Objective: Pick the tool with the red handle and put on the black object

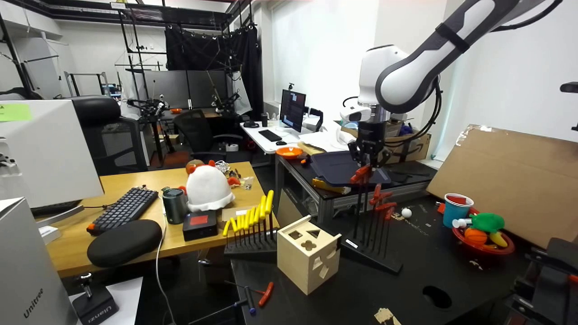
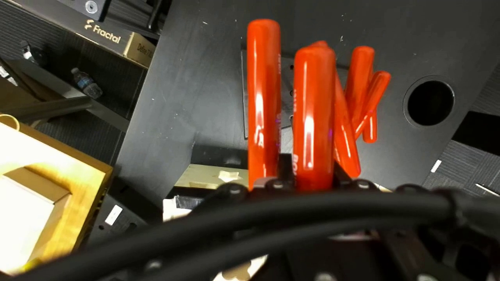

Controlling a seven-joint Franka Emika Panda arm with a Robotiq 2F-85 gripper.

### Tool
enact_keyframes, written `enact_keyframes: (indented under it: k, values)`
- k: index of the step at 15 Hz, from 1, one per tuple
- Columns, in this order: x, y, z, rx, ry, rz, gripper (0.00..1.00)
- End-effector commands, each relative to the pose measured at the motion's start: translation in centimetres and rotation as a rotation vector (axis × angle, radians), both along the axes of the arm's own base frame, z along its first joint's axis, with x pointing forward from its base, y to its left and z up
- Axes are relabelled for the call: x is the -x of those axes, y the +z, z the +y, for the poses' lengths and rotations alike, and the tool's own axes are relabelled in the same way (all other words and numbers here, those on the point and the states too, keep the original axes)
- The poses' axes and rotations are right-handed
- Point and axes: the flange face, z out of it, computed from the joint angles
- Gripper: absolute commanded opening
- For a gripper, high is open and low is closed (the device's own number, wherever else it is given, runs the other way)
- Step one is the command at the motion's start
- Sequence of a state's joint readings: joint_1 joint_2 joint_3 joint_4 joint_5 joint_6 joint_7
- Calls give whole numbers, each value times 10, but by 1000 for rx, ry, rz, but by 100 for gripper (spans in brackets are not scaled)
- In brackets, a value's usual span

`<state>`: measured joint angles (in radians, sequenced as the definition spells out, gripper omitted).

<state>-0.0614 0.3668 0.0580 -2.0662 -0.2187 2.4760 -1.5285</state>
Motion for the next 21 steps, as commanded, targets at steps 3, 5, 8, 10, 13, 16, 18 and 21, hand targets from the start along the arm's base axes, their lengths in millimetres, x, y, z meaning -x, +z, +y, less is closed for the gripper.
enact_keyframes:
  k: [3,5,8,10,13,16,18,21]
  values:
    - [-1,1,-13,13,28,-19,6]
    - [-2,-3,-17,11,28,-11,6]
    - [-3,-7,-25,12,35,-9,6]
    - [-5,-6,-29,11,41,-16,6]
    - [-8,-5,-32,11,51,-33,6]
    - [-9,-4,-33,9,48,-52,6]
    - [-9,-3,-33,10,47,-63,6]
    - [-9,-3,-31,12,46,-79,6]
